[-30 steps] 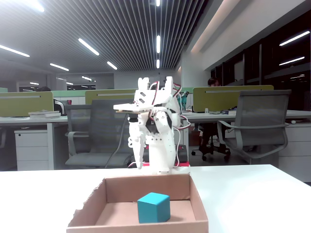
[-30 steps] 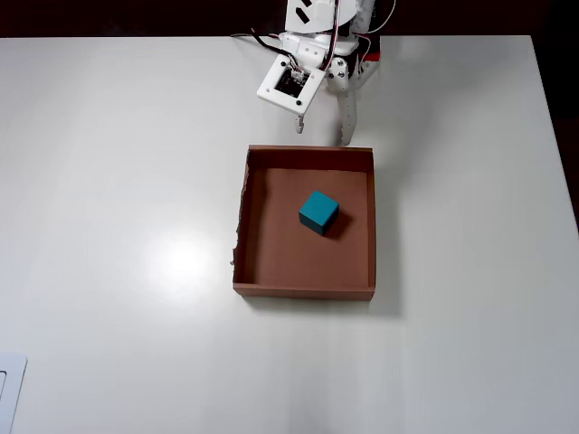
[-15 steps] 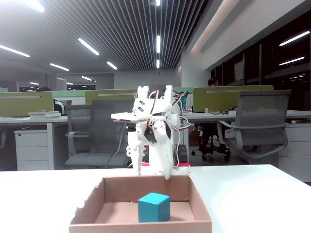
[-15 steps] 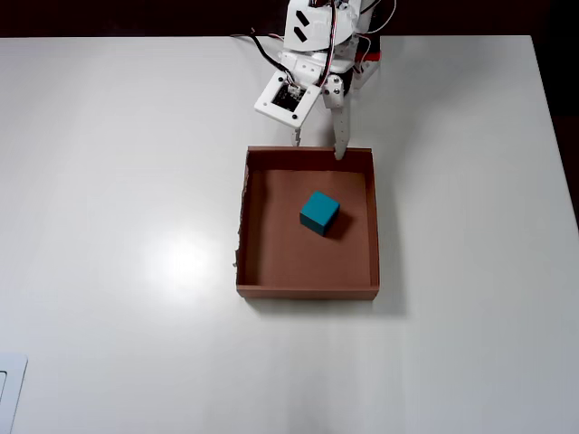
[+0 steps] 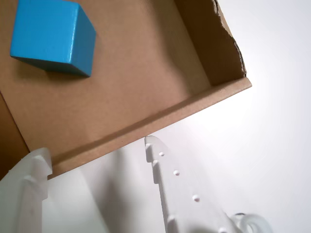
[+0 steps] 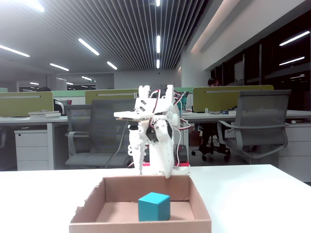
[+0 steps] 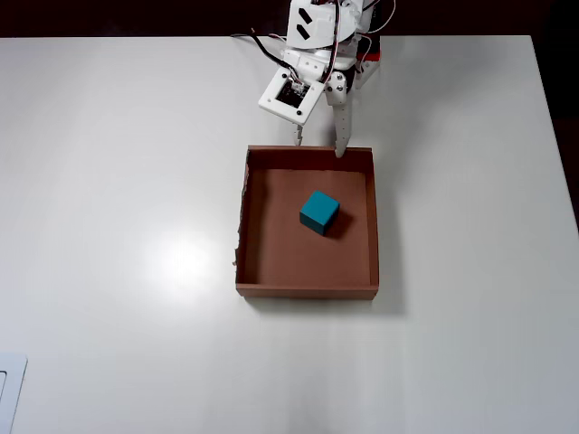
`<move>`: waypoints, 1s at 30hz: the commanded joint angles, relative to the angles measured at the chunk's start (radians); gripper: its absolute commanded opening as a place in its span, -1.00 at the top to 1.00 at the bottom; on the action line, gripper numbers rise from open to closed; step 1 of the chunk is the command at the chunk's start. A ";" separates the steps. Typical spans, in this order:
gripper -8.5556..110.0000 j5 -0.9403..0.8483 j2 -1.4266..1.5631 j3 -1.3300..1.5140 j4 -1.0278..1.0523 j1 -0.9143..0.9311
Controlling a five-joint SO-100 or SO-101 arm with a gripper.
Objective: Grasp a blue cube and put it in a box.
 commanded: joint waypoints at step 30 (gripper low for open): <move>0.43 0.006 -0.009 -0.006 0.069 -0.106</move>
